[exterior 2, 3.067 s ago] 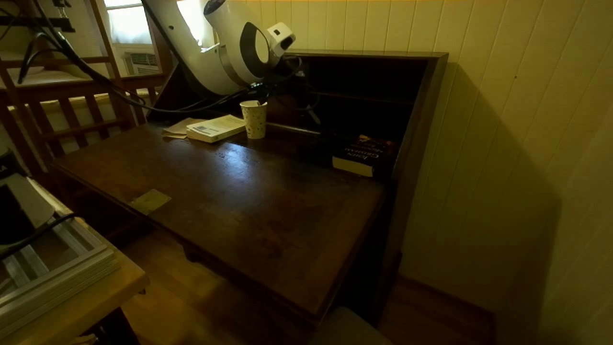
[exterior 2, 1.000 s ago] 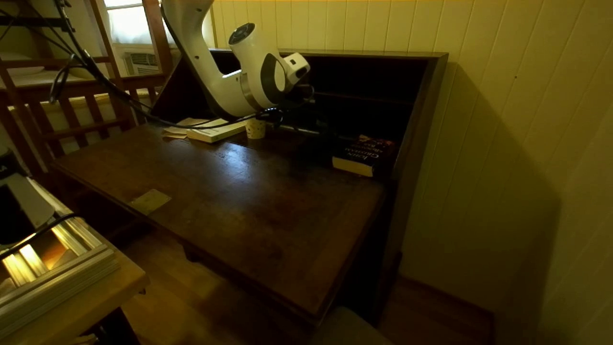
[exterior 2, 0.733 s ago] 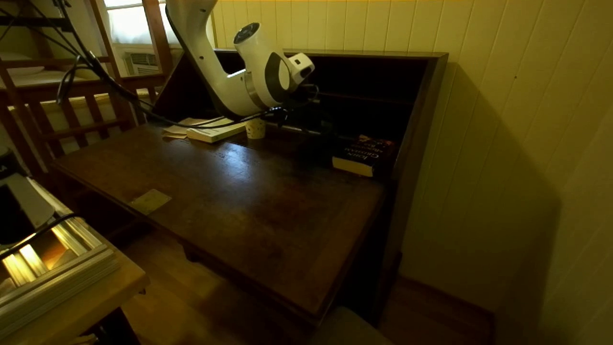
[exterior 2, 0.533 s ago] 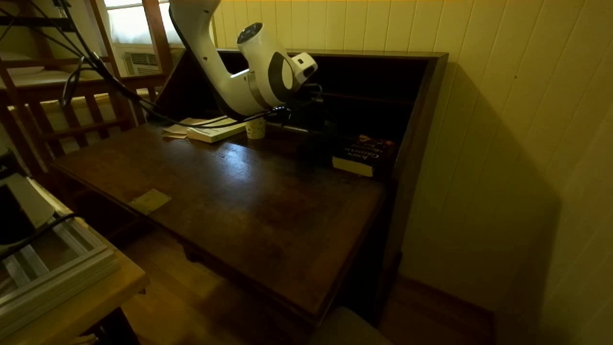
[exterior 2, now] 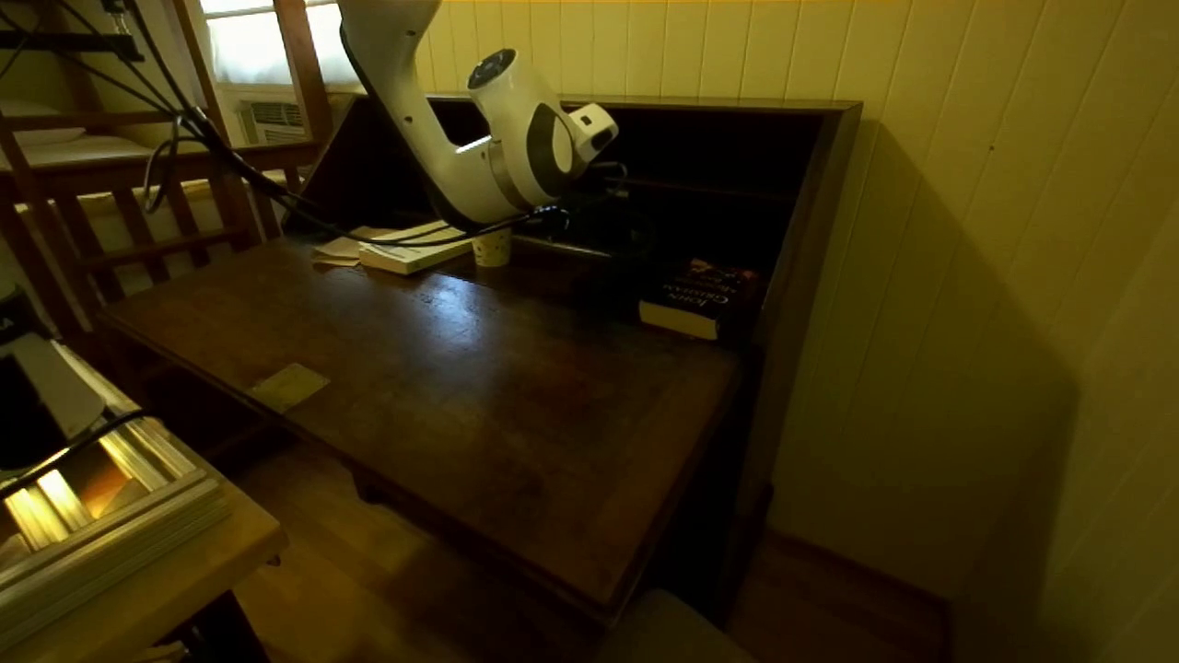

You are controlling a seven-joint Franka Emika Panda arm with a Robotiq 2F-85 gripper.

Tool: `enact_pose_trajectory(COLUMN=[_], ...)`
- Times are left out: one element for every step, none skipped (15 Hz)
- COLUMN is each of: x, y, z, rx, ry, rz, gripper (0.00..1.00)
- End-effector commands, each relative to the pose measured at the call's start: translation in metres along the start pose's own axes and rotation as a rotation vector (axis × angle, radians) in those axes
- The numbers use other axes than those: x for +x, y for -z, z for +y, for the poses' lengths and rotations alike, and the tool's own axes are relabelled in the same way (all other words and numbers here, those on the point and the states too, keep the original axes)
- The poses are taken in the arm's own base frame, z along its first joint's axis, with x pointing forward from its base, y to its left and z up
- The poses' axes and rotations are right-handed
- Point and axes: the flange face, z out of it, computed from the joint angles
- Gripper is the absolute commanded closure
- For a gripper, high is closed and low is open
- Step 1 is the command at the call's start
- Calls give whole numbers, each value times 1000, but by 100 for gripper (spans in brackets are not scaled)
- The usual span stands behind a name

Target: Take the marker out of the coffee cup.

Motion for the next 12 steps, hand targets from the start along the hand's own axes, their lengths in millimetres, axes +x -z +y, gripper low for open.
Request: enact_pose_trajectory(x=[8, 9, 10, 12, 13, 15, 16, 17, 18, 20, 20, 21], y=[-16, -19, -21, -23, -25, -26, -28, -29, -31, -32, -34, -36], z=[-3, -5, -7, -9, -10, -11, -12, -13, -13, -14, -14, -15], rx=[-2, 0, 3, 5, 7, 7, 7, 6, 4, 2, 2, 1], ry=[-11, -9, -9, -9, -9, -9, -9, -9, -10, -10, -9, -8], rz=[2, 1, 0, -1, -2, -4, -4, -4, -5, -5, -7, -7], gripper=[94, 94, 94, 94, 94, 94, 94, 94, 94, 94, 94, 94])
